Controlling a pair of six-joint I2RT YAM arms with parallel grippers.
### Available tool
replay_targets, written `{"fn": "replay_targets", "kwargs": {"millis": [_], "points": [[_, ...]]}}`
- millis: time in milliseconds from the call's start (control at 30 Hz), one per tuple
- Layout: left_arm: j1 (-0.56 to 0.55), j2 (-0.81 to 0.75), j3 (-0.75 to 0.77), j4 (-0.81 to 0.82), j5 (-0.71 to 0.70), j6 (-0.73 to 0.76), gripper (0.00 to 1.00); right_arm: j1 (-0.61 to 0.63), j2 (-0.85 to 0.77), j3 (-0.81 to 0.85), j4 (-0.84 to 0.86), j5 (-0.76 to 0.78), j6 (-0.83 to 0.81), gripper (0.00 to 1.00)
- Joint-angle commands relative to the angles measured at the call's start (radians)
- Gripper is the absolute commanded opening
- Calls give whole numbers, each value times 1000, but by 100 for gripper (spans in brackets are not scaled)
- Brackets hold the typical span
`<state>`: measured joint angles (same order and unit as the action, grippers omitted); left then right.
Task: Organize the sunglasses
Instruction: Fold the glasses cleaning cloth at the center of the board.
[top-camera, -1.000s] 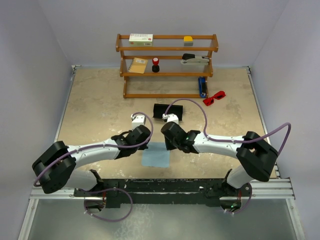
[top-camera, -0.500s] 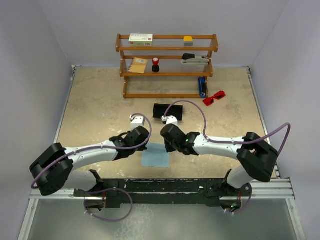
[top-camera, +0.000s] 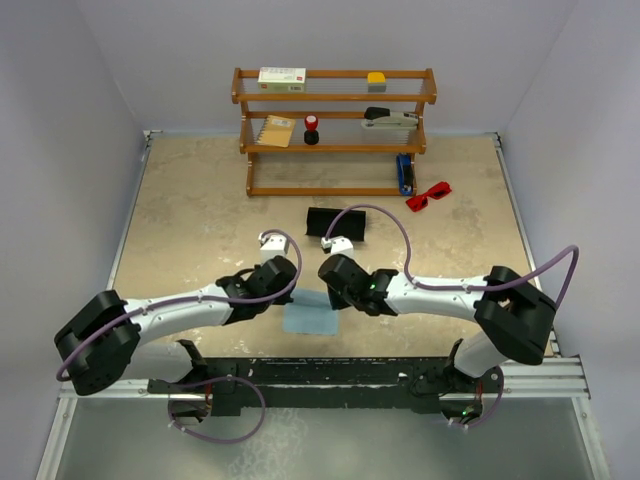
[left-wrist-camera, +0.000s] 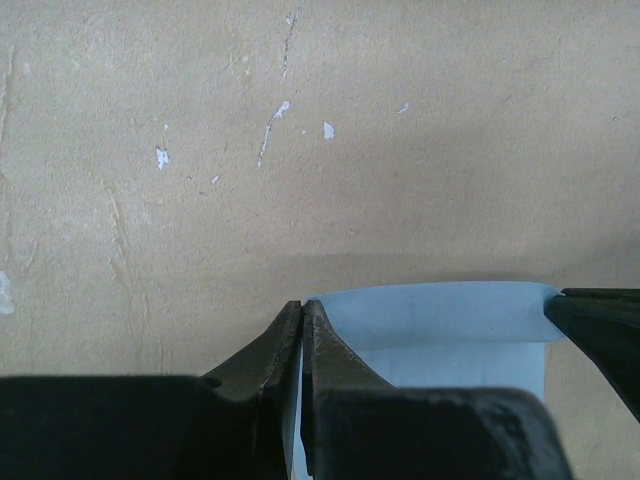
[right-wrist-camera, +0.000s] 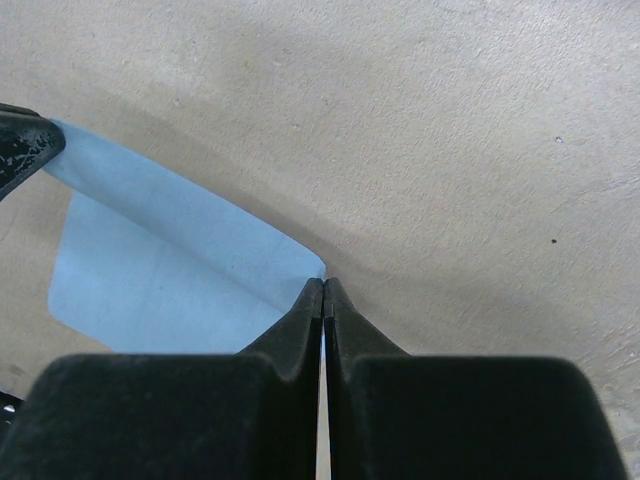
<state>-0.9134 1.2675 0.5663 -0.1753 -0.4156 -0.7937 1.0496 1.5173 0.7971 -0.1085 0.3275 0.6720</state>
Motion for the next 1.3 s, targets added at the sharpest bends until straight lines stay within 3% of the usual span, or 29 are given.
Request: {"fn": "replay_targets", "kwargs": {"millis": [0, 1267], "points": [[-10, -30, -9, 11, -9, -17, 0, 14, -28, -2, -5, 46, 25, 0], [-121, -108, -72, -41, -95, -163, 0, 35, -17, 1, -20, 59, 34, 0]]}}
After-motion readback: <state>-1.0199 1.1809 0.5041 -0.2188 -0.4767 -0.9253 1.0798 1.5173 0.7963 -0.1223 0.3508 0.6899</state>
